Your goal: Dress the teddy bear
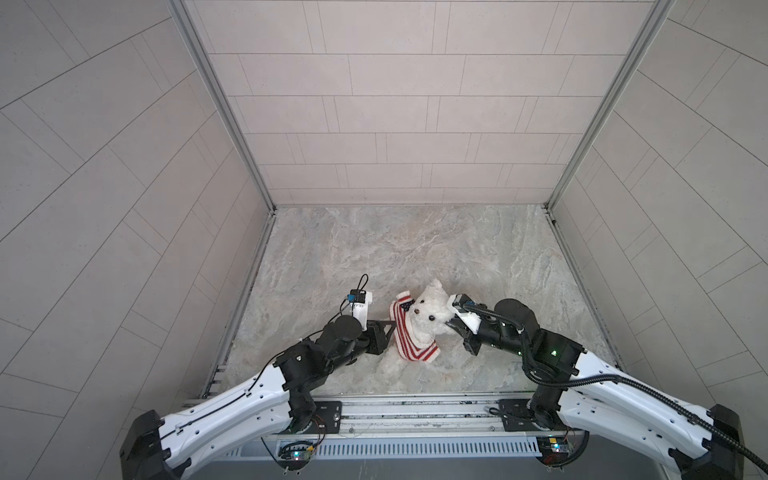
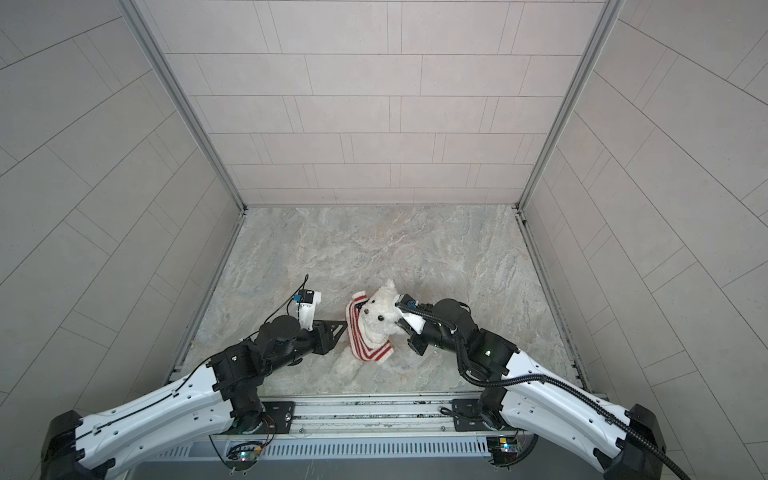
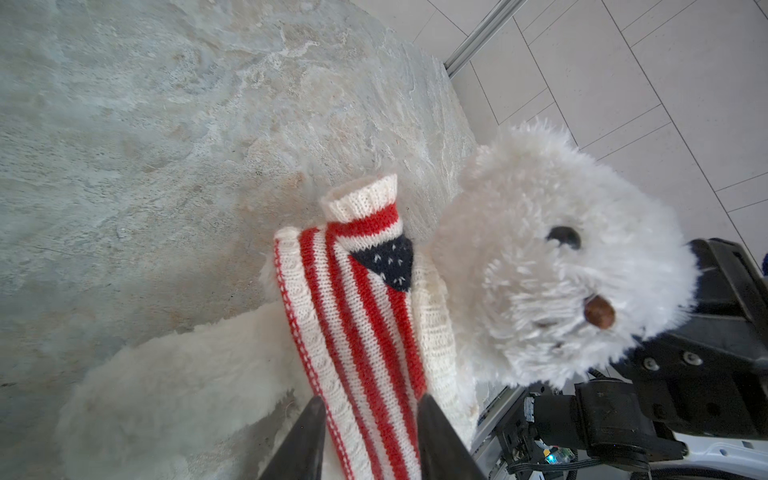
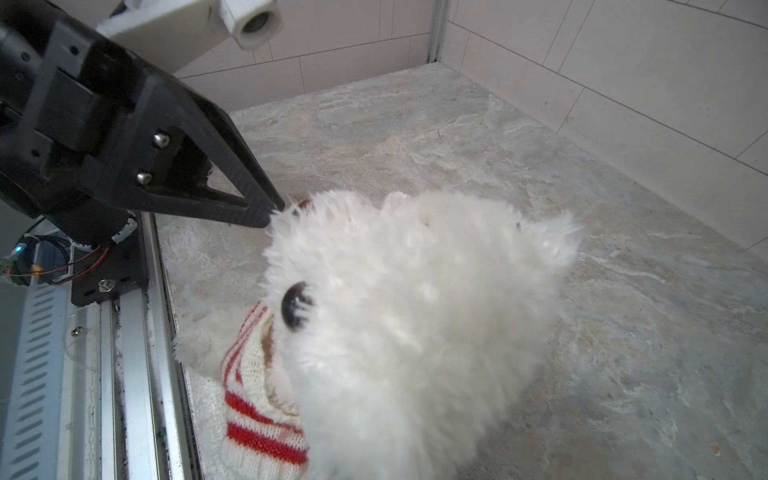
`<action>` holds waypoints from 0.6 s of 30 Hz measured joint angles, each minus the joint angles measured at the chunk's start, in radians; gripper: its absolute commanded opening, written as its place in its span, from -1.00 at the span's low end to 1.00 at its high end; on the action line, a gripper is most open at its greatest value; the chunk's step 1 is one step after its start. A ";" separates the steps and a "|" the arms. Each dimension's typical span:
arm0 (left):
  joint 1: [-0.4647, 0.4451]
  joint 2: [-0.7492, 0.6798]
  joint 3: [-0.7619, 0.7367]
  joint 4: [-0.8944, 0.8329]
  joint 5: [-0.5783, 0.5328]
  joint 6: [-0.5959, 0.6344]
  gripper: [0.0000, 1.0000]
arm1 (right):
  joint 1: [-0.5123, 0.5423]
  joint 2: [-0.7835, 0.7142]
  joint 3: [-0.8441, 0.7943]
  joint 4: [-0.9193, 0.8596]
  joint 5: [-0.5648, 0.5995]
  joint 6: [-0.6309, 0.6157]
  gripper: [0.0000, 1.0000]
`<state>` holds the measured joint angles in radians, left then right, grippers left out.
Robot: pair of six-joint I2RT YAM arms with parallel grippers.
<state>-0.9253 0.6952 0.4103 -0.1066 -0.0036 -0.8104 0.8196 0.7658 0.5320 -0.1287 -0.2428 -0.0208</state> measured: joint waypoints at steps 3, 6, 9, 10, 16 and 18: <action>0.013 0.025 -0.012 0.005 0.043 0.000 -0.12 | -0.027 0.025 0.000 0.006 0.001 0.024 -1.00; 0.014 0.043 -0.024 0.011 0.066 0.001 -0.09 | -0.067 0.045 0.000 0.006 -0.001 0.042 -1.00; 0.015 0.051 -0.043 0.024 0.071 0.001 -0.09 | -0.084 0.059 0.000 0.009 -0.009 0.044 -1.00; 0.015 0.060 -0.047 0.031 0.075 0.001 -0.09 | -0.084 0.063 0.000 0.011 -0.015 0.044 -1.00; 0.015 0.194 -0.050 0.132 0.121 -0.002 -0.09 | -0.086 0.090 0.000 0.031 -0.030 0.044 -1.00; 0.015 0.230 -0.052 0.162 0.134 -0.004 -0.07 | -0.086 0.092 0.000 0.037 -0.030 0.044 -1.00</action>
<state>-0.9100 0.9249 0.3580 0.0555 0.1307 -0.8146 0.7334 0.8581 0.5323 -0.0917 -0.2726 0.0231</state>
